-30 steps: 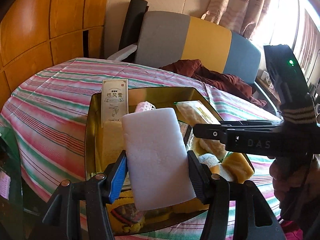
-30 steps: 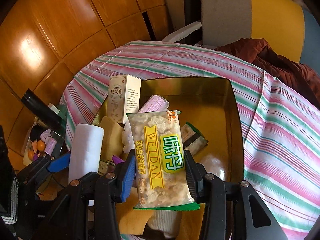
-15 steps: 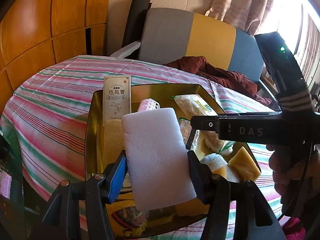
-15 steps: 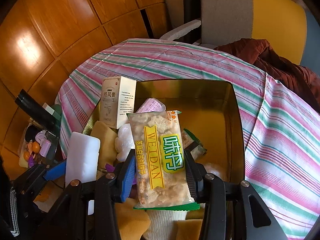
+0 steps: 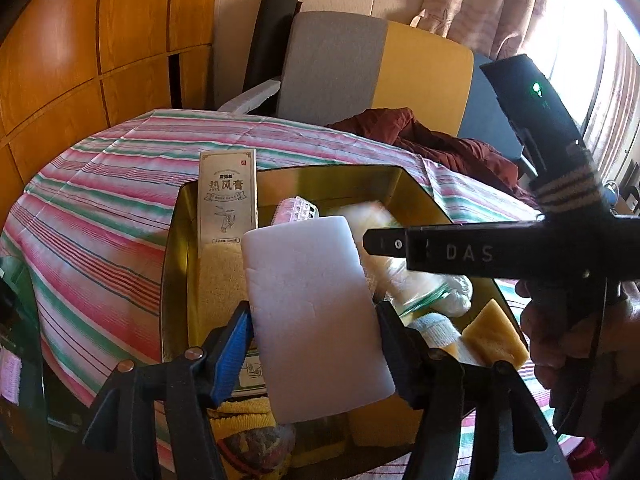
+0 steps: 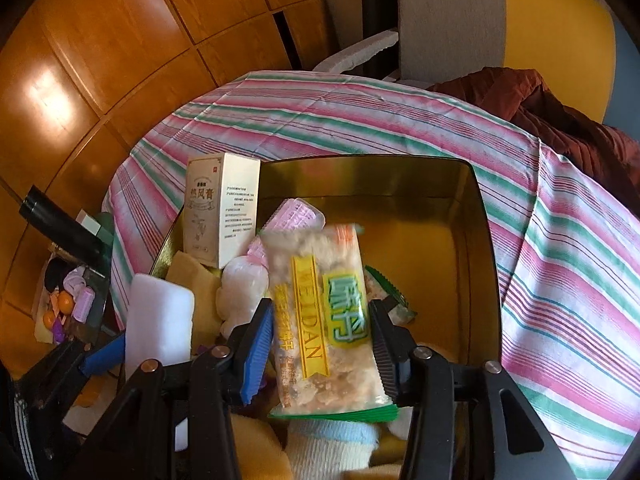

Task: Organize objects
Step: 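Lower block and packet into the tray and open both tools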

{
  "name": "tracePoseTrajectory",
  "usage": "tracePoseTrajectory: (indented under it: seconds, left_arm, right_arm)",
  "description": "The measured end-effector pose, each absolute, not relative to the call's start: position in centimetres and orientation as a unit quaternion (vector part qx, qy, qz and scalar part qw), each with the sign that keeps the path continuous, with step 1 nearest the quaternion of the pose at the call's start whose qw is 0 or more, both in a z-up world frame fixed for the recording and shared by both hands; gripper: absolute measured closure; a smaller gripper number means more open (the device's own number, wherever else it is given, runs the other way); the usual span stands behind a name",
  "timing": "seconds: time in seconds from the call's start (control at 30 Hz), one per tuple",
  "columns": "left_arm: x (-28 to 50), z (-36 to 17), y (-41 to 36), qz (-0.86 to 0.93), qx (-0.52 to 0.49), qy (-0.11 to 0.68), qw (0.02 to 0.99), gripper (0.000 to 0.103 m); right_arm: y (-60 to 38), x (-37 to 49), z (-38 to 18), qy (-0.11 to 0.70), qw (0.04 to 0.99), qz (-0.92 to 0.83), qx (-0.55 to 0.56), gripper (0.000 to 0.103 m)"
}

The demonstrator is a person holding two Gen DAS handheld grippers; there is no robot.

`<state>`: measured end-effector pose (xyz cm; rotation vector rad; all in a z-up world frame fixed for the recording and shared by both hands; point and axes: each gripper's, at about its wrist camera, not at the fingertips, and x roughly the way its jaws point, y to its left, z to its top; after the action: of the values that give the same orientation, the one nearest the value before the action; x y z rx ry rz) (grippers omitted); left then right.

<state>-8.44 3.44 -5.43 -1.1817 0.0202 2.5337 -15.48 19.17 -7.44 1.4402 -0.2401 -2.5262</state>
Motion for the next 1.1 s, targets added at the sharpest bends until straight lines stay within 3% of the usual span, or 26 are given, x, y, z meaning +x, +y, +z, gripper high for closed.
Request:
tracePoseTrajectory:
  seconds: [0.47,0.63,0.9,1.1]
  left_arm:
    - [-8.3,-5.7,3.0,0.893,-0.422,0.005,0.155,0.034]
    - [-7.7,-5.0,2.8,0.899,-0.412,0.009,0.144,0.032]
    - [-5.9,-3.0,1.8,0.917,-0.384,0.015,0.109,0.032]
    - [-4.4,-1.2,1.8,0.929,-0.362,0.021,0.070,0.031]
  right_arm:
    - [20.0,-14.5,-7.6,-0.094,0.101,-0.862,0.489,0.054]
    - [20.2,-13.4,-7.0,-0.089,0.093,-0.867,0.481,0.048]
    - [20.3,-10.5,-5.5,-0.068,0.063,-0.887,0.453,0.031]
    - [20.1,-6.7,-5.0,-0.048,0.040,-0.902,0.428,0.027]
